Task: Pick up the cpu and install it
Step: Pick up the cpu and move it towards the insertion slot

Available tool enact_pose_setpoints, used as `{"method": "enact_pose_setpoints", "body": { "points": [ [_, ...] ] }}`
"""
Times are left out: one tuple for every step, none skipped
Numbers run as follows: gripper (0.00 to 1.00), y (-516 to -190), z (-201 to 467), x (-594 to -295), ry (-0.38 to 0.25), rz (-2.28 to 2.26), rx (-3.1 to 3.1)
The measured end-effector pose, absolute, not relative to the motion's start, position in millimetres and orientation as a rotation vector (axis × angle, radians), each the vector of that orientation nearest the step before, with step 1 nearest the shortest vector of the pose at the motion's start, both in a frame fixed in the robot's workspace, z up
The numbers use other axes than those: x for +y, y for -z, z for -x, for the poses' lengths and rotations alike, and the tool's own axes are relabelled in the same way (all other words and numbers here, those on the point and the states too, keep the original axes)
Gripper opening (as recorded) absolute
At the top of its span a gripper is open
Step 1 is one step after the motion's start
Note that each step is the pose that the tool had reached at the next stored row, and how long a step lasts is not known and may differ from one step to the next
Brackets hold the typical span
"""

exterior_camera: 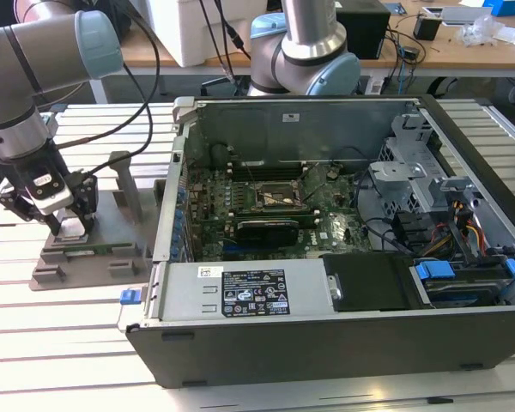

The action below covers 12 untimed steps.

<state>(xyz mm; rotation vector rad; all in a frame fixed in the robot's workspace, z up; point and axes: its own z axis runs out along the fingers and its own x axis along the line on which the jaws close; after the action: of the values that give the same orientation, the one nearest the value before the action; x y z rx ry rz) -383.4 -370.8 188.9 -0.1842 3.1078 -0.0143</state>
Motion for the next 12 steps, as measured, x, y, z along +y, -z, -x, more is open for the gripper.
{"method": "enact_pose_setpoints", "body": {
  "points": [
    [0.55,-189,383,-371,0.014,0.184,3.108],
    [0.55,-189,383,-371,0.014,0.184,3.108],
    [0.55,-189,383,-371,0.014,0.184,3.108],
    [0.55,-189,383,-371,0.014,0.184,3.108],
    [0.55,-189,383,-371,0.014,0.184,3.108],
    [0.55,-189,383,-371,0.014,0.184,3.108],
    [0.55,-192,383,-371,0.014,0.184,3.108],
    [0.55,-196,383,-371,0.014,0.184,3.108],
    [0.55,-199,383,-371,0.014,0.184,3.108],
    [0.55,-206,383,-371,0.014,0.184,3.108],
    [0.55,-208,383,-371,0.014,0.184,3.108],
    [0.55,-210,383,-371,0.013,0.184,3.108]
  ]
}}
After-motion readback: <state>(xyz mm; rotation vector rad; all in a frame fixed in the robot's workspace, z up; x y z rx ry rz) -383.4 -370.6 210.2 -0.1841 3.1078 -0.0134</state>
